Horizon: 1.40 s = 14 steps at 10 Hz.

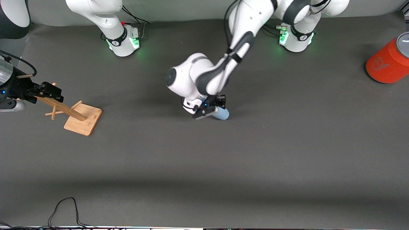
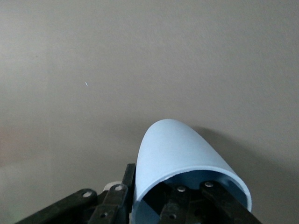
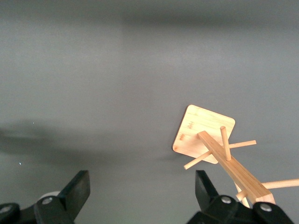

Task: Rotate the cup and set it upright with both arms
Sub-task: 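Rotate the blue cup upright with the left gripper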

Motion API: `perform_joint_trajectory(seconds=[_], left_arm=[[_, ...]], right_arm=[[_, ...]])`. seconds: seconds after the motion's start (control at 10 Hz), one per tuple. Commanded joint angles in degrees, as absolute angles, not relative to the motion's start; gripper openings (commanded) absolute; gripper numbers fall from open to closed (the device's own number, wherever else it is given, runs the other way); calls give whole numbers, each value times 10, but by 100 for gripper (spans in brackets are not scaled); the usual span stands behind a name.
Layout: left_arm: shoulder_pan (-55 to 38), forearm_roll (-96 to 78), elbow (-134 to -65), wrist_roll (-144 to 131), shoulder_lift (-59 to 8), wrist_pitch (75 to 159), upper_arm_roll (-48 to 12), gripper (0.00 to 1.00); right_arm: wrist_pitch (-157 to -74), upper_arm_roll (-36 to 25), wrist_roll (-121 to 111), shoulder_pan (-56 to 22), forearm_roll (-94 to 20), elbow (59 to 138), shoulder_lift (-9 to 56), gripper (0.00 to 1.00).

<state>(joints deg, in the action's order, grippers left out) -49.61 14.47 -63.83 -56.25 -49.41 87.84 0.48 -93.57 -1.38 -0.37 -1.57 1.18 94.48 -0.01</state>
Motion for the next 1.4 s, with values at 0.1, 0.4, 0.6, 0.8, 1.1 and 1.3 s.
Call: perform_joint_trajectory(seconds=[0.1,0.4,0.6,0.8,1.1,1.3], left_arm=[[-450,33,-683,-489,-441,897,1,0],[-459,-20,-937,-490,-274,1098,1,0],[-460,-37,-981,-499,-260,1138,1,0],[-461,-41,-1067,-504,-232,1225,1,0],[-454,-104,-1094,-490,-236,1285,1,0],[-455,-106,-1095,-490,-250,1287,-1,3]], right_arm=[[-937,-47,-10,-47,9,943,-5,100],[-937,-47,-9,-47,9,940,-1,100],[-938,-47,-9,-46,9,937,4,100],[-936,-47,-9,-47,10,899,28,100],[-931,-47,-9,-47,8,895,34,100],[-931,-48,-9,-47,7,896,34,100]])
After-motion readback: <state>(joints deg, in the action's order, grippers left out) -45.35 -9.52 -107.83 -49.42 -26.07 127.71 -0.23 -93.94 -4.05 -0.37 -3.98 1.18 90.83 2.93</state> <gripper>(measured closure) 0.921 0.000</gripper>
